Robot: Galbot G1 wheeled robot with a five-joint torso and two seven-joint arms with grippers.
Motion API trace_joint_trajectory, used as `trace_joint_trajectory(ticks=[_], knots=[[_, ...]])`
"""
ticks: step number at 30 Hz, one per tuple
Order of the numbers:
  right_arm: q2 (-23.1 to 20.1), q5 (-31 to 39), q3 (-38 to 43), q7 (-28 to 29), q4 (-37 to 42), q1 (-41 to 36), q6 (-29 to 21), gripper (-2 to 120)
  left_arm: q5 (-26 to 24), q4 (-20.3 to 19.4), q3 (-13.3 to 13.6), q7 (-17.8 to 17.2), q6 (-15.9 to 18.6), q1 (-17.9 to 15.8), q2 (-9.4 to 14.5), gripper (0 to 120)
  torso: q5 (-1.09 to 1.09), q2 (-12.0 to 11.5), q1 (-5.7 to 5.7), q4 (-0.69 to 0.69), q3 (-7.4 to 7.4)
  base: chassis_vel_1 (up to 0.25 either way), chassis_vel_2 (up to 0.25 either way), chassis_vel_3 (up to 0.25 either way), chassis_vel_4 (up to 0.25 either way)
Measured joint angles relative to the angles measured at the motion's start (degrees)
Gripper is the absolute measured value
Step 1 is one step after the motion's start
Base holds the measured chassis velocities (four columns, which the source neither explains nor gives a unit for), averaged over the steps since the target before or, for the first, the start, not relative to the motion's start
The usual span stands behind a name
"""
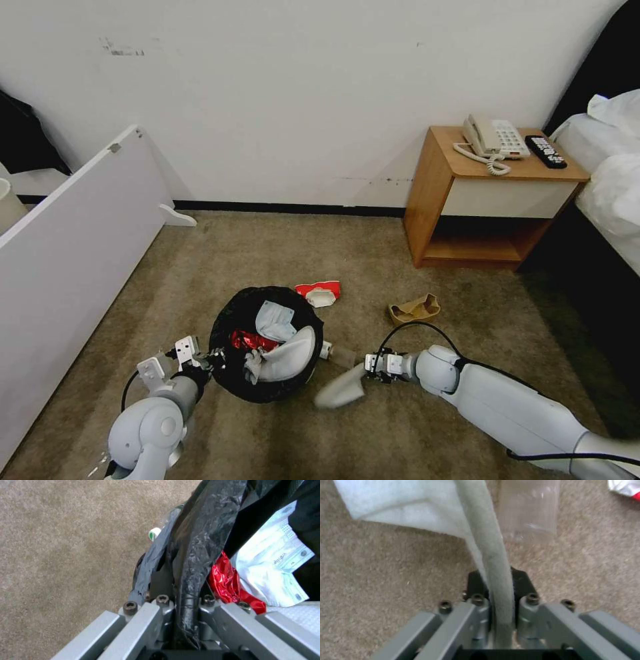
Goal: Pick up the trash bin and place the garbage on the floor into it.
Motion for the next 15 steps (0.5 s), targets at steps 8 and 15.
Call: trace_joint_trajectory(ticks=[8, 15], knots=[[-1.9, 2.0, 0.7, 0.8, 3.8, -0.1, -0.5, 1, -0.1, 0.0, 0.0, 0.0, 0.0, -0.1, 0.4, 2, 0.00, 0.0, 0.00, 0.01, 0.00, 0.000, 0.000, 0.000, 0.000], [-7.2, 5.3, 5.7, 1.6, 11.2, -3.0, -1.8, 1, -0.6, -0.1, -0.3, 0.1, 0.0, -0.2, 2.0, 2, 0.00, 0.0, 0.00, -0.01, 0.00, 0.000, 0.000, 0.000, 0.000]])
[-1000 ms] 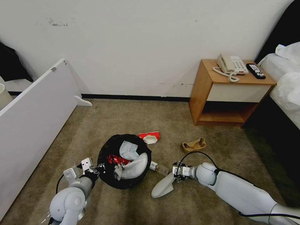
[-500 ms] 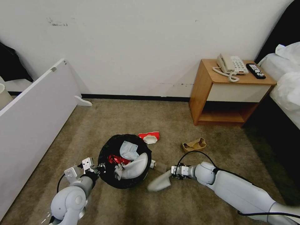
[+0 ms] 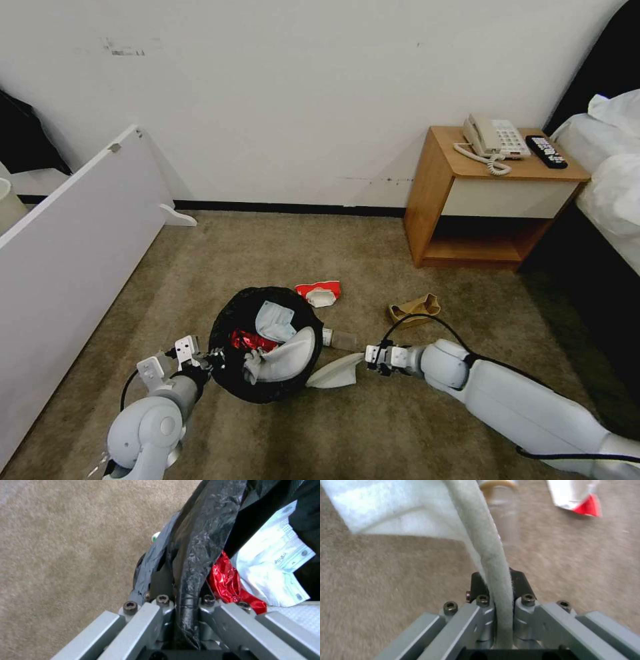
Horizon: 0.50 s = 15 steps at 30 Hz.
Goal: Pick up the trash bin and place the garbage on the floor into it.
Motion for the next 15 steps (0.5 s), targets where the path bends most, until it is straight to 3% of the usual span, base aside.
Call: trace_joint_trajectory(ticks=[8, 15], knots=[[-8.8, 3.4, 8.1, 2.5, 10.6, -4.5, -0.3, 1, -1.9, -0.6, -0.7, -1.1, 0.0, 0.3, 2.8, 2, -0.01, 0.0, 0.00, 0.01, 0.00, 0.000, 0.000, 0.000, 0.000], [-14.4, 5.4, 12.4, 2.8, 16.4, -6.8, -0.2, 1, -3.5, -1.2, -0.7, -3.2, 0.1, -0.2, 3.6, 2, 0.00, 0.0, 0.00, 0.00, 0.00, 0.000, 0.000, 0.000, 0.000]])
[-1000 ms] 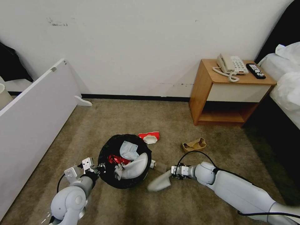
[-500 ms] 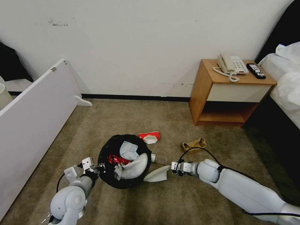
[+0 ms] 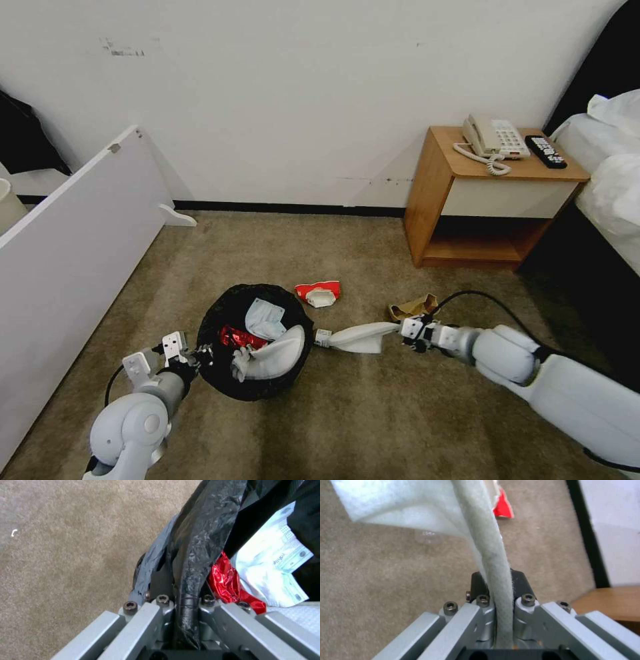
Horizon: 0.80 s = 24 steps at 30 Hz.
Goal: Pick up the trash bin and place the garbage on the floor into it.
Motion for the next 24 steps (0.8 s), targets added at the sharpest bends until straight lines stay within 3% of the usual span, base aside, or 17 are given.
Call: trace_joint_trajectory(ticks=[5, 14, 24], knots=[[-5.2, 4.8, 3.3, 1.5, 6.1, -0.3, -0.2, 1, -0.4, -1.2, 0.1, -1.0, 0.1, 0.1, 0.2, 2, -0.01, 0.0, 0.00, 0.02, 0.00, 0.000, 0.000, 0.000, 0.000], [-9.8, 12.2, 5.0, 3.0, 12.6, 2.1, -1.4, 1, 2.2, -1.8, 1.0, -0.9, -0.5, 0.3, 0.3, 2, 0.01, 0.0, 0.00, 0.01, 0.01, 0.000, 0.000, 0.000, 0.000], [-15.2, 28.3, 6.7, 8.7, 24.9, 6.2, -3.7, 1, 6.0, -3.3, 3.3, -1.1, -0.7, -0.3, 0.7, 2, -0.01, 0.0, 0.00, 0.01, 0.01, 0.000, 0.000, 0.000, 0.000]])
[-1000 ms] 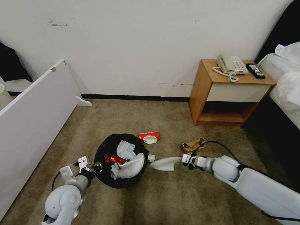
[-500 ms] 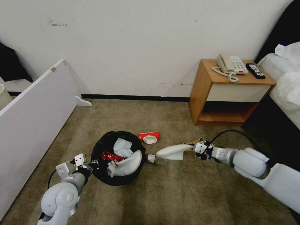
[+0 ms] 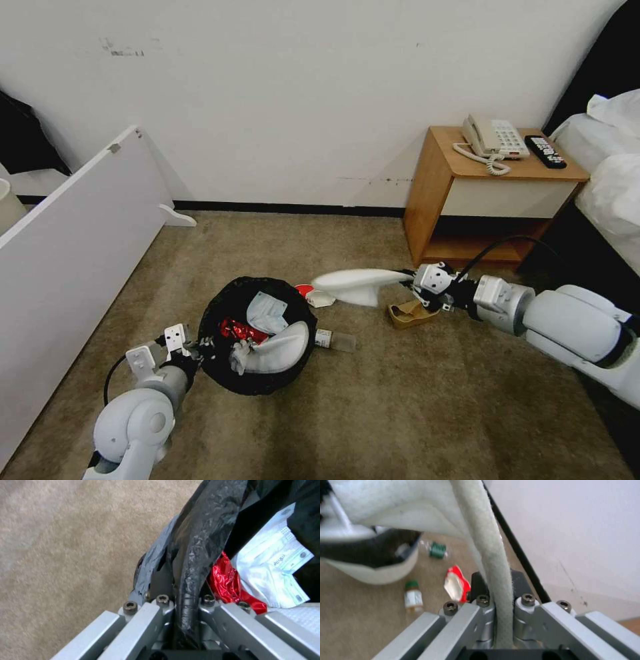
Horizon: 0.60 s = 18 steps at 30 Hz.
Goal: Pick up the trash bin and place the garbage on the floor into it.
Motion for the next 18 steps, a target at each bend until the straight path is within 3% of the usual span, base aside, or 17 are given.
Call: trace_joint_trajectory(ticks=[11, 18], knots=[[-4.3, 7.5, 0.4, 0.1, 5.2, 3.9, -0.5, 1, 11.0, -0.1, 3.2, 1.6, -2.5, -0.9, -0.4, 2, 0.00, 0.0, 0.00, 0.00, 0.00, 0.000, 0.000, 0.000, 0.000], [-5.5, 10.9, 0.3, -0.2, 7.3, 4.7, -1.8, 1, 12.9, -1.2, 4.2, 1.6, -3.0, -0.7, -0.5, 2, 0.01, 0.0, 0.00, 0.00, 0.00, 0.000, 0.000, 0.000, 0.000]])
